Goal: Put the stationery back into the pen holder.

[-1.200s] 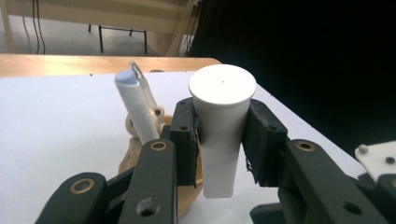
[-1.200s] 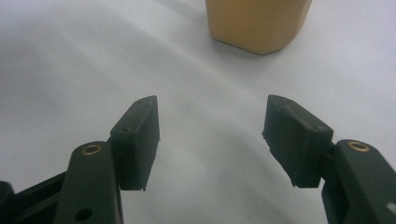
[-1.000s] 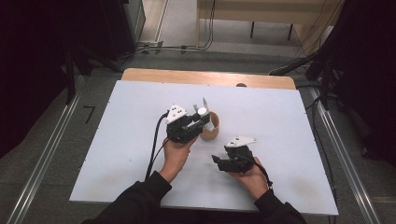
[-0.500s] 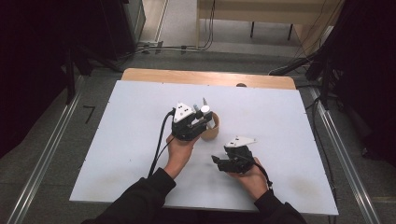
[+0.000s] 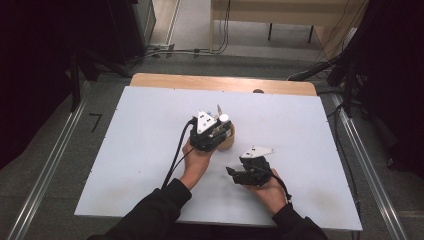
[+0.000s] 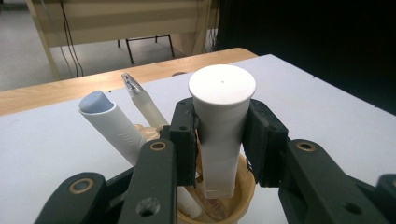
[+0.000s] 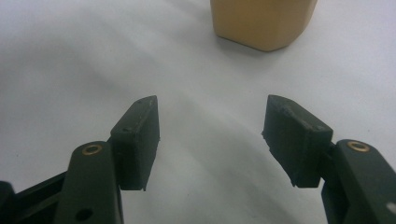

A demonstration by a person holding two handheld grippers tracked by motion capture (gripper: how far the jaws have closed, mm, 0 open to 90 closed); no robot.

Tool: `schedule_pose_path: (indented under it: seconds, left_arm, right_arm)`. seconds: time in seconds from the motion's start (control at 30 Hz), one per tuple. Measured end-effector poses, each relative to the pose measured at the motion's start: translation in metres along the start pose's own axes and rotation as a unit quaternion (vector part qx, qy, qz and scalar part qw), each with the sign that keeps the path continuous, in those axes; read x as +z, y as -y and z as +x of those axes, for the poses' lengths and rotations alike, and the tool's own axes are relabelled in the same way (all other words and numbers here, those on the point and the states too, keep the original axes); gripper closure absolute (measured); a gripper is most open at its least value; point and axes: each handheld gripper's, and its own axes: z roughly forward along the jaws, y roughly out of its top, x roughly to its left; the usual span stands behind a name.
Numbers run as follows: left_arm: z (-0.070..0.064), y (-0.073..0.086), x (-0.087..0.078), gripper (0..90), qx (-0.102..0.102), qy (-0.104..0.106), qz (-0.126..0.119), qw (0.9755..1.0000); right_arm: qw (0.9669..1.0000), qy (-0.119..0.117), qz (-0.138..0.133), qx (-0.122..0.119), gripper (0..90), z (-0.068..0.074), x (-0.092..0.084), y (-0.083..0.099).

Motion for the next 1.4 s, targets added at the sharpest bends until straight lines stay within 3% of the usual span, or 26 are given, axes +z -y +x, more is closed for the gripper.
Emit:
schedule_pose_path:
  seconds: [0.07,0.17,0.27,0.53,1.2,1.4]
  left_arm:
    - [-0.001,0.000,0.000,61.8,0.007,-0.004,-0.007,0.9999]
    - [-0.005,-0.003,-0.002,45.5,0.018,-0.010,-0.012,0.9997]
    - [-0.006,-0.005,-0.004,41.8,0.020,-0.010,-0.014,0.9996]
    - [-0.011,-0.007,-0.008,38.9,0.029,-0.003,-0.014,0.9995]
    - [-0.017,-0.005,-0.028,37.4,0.019,0.016,0.000,0.9997]
    - [-0.015,-0.003,-0.037,32.1,0.013,0.021,0.002,0.9997]
  right_arm:
    - [1.0000,-0.001,0.000,0.000,34.8,0.000,0.000,0.000]
    - [1.0000,-0.002,0.000,0.001,34.9,0.000,0.000,0.000]
    - [1.0000,-0.001,-0.001,0.003,35.1,0.000,0.000,0.000]
    - [1.0000,0.001,-0.003,0.005,34.8,0.000,-0.001,0.000]
    - [0.9999,0.008,-0.013,0.006,32.8,-0.003,-0.005,0.000]
    - [0.9998,0.010,-0.015,0.011,32.2,-0.005,-0.007,0.000]
